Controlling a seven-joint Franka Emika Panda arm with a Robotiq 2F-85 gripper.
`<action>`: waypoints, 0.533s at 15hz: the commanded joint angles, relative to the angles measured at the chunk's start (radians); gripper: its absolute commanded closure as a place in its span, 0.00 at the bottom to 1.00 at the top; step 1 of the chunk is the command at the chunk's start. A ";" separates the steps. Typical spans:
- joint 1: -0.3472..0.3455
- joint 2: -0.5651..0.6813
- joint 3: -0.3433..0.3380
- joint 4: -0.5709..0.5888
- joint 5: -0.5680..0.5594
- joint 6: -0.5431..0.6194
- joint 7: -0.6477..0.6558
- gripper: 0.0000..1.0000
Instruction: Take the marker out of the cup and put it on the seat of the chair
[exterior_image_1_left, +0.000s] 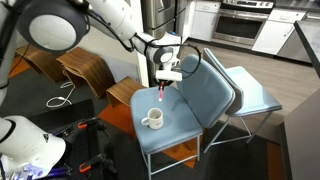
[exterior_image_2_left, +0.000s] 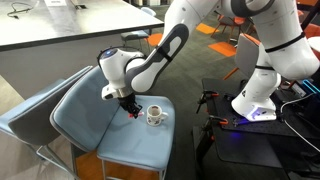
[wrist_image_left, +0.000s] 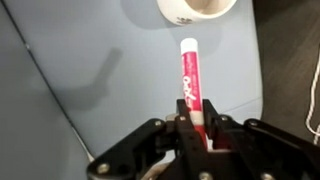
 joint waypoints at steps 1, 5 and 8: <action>0.003 0.182 0.008 0.221 0.045 -0.061 -0.066 0.95; 0.030 0.350 0.010 0.432 0.042 -0.103 -0.081 0.95; 0.062 0.405 -0.002 0.544 0.043 -0.214 -0.051 0.54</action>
